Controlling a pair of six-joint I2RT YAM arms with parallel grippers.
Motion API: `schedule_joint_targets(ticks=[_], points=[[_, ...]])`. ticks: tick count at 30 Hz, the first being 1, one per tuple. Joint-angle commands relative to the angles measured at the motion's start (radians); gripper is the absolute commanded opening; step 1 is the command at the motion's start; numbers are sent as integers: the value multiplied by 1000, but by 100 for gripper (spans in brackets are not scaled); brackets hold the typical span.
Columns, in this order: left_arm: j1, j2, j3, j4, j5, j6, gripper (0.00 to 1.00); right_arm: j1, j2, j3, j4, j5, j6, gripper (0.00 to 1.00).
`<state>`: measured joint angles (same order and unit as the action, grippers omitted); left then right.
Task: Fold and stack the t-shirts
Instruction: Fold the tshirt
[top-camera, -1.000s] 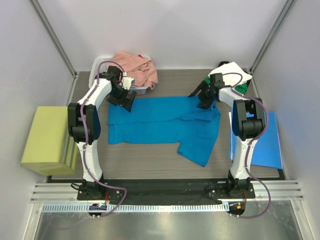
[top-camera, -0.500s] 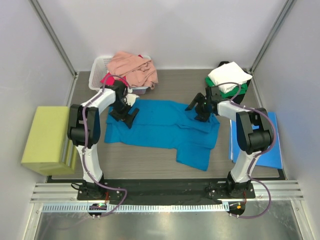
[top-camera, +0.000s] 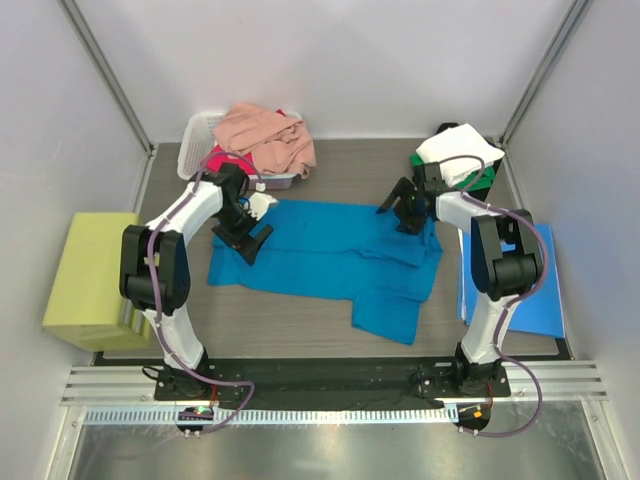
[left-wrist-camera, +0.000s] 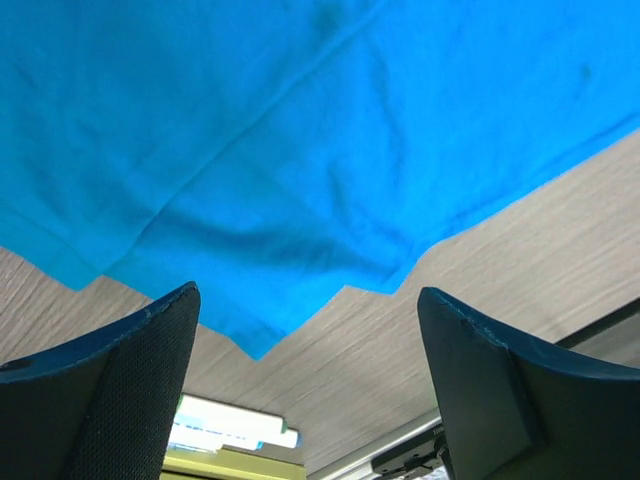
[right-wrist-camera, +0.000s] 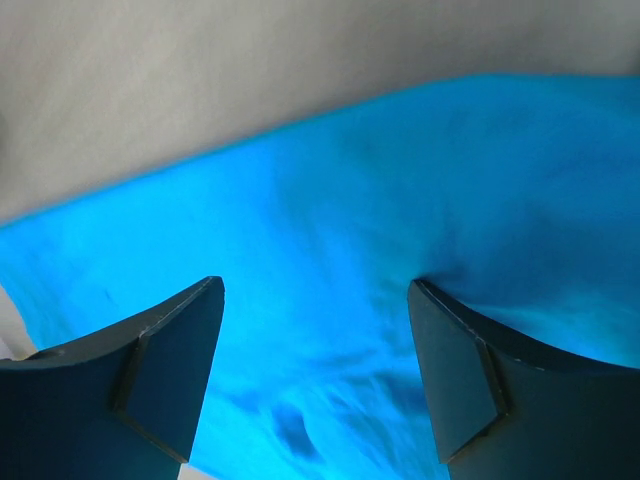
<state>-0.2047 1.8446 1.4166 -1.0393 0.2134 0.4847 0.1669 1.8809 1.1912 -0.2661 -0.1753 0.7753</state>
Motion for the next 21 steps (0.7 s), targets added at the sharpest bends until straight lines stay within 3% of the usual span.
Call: schedule_joint_targets(ticks=[1, 5, 10, 16, 21], points=[[1, -70, -16, -59, 32, 35, 89, -44, 122, 145, -5, 57, -24, 80], [2, -102, -54, -84, 12, 48, 88, -60, 199, 309, -57, 11, -34, 81], [1, -159, -119, -71, -16, 52, 89, -27, 156, 321, -85, -43, -73, 91], [-1, -225, -157, -88, -3, 25, 88, 46, -139, 95, -139, 8, -84, 99], [-1, -275, -214, -67, -66, 20, 89, 120, -466, -119, -276, 89, -88, 96]])
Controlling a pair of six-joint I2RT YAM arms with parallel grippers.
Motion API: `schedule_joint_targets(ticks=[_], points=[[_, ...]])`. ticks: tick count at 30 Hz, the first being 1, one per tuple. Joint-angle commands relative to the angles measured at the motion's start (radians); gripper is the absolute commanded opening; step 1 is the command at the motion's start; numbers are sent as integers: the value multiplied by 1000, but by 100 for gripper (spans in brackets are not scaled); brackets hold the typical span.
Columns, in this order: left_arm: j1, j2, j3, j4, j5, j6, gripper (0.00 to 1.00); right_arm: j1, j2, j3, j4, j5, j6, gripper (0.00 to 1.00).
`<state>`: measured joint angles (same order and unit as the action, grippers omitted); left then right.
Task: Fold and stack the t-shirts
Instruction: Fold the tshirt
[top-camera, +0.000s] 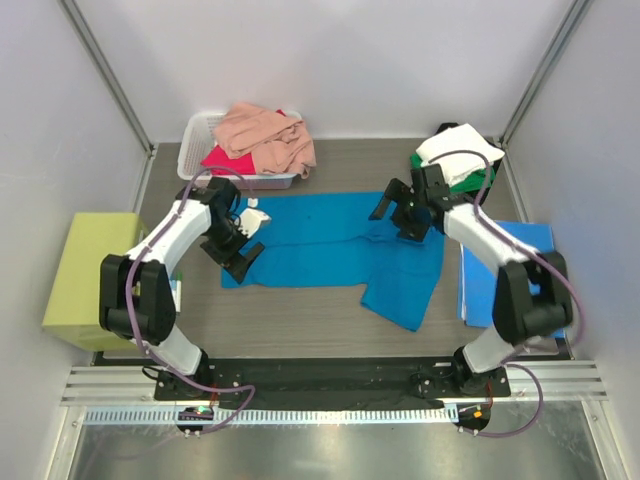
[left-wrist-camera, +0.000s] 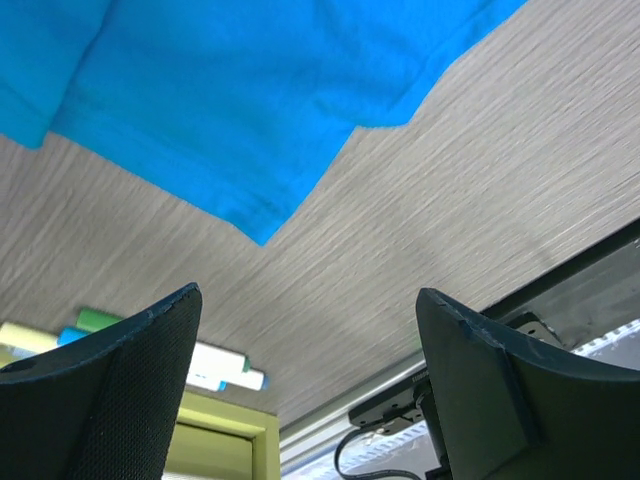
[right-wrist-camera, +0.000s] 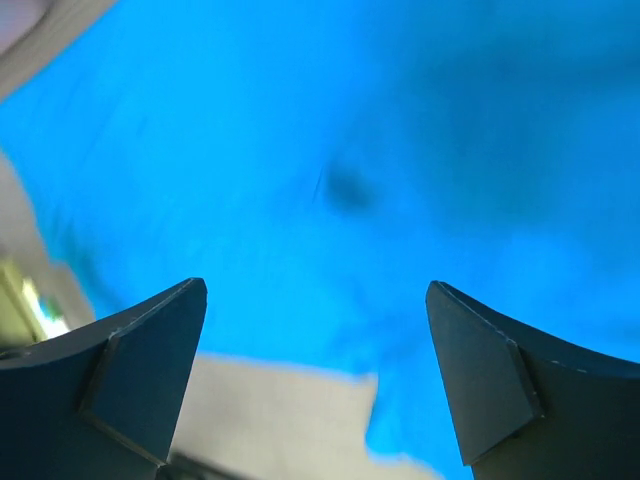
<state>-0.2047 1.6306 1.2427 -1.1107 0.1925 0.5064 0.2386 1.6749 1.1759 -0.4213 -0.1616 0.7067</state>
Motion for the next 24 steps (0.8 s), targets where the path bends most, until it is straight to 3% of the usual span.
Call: schedule_joint_targets(ticks=[1, 5, 8, 15, 24], points=[[-1, -61, -52, 12, -47, -8, 89, 76, -302, -125, -152, 94, -18, 94], [-1, -37, -132, 48, -60, -26, 89, 185, -438, -258, -266, 151, 39, 89], [1, -8, -164, 72, -79, -46, 88, 199, -510, -336, -306, 158, 92, 88], [1, 0, -210, 106, -90, -62, 86, 205, -523, -424, -424, 280, 129, 87], [-1, 18, -213, 134, -97, -68, 85, 217, -606, -519, -488, 252, 126, 84]])
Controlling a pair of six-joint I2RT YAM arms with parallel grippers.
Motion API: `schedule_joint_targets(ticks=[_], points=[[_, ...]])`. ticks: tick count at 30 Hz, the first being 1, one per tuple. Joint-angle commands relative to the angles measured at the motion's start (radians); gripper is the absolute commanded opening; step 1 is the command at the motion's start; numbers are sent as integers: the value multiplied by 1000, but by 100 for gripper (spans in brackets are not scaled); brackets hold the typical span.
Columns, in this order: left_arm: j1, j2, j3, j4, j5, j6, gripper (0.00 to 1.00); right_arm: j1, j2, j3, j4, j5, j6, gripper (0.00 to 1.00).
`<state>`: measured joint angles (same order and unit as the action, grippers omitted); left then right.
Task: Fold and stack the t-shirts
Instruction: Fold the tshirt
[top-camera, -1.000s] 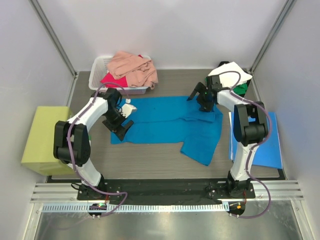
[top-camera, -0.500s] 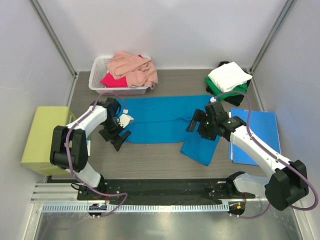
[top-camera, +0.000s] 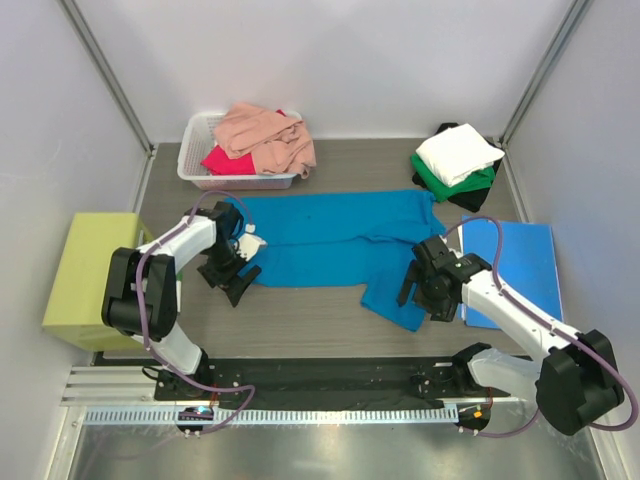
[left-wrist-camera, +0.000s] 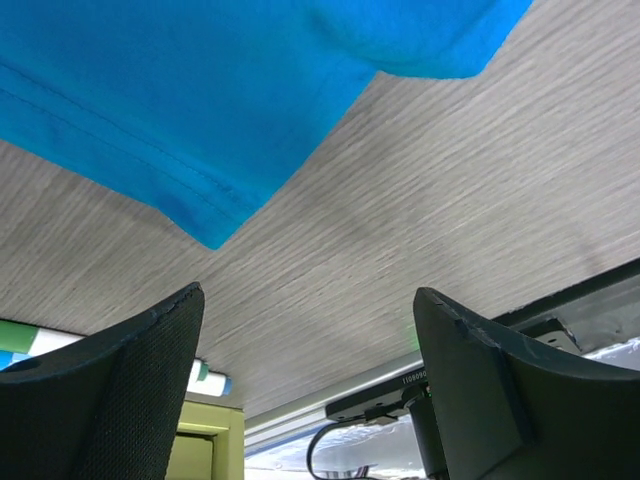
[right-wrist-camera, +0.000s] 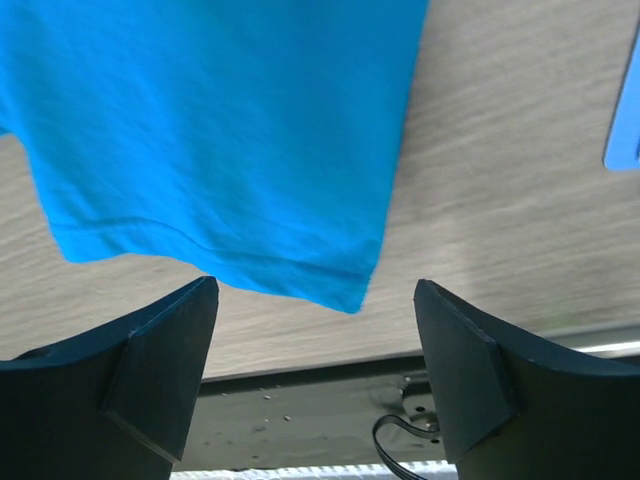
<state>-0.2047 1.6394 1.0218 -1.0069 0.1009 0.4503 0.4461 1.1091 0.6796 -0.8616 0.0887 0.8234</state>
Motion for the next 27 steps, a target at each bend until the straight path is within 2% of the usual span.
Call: schedule_joint_targets(ticks=[1, 8, 10, 14, 17, 25, 27], points=[[-1, 11, 9, 33, -6, -13, 85, 11, -43, -38, -48, -6, 6, 83], [-1, 40, 21, 74, -24, -18, 85, 16, -19, -38, -42, -61, -26, 75], [-1, 62, 34, 85, -24, -24, 83, 25, -11, -38, -30, -73, -33, 69], [-1, 105, 69, 105, -21, -35, 71, 31, 29, -41, -2, -75, -38, 62], [-1, 137, 103, 108, -23, -39, 68, 32, 43, -54, 21, -121, -35, 60], [-1, 151, 121, 102, -21, -39, 66, 42, 25, -63, -2, -115, -44, 60], [-1, 137, 118, 100, -21, -39, 66, 45, 23, -60, -5, -101, -44, 53]])
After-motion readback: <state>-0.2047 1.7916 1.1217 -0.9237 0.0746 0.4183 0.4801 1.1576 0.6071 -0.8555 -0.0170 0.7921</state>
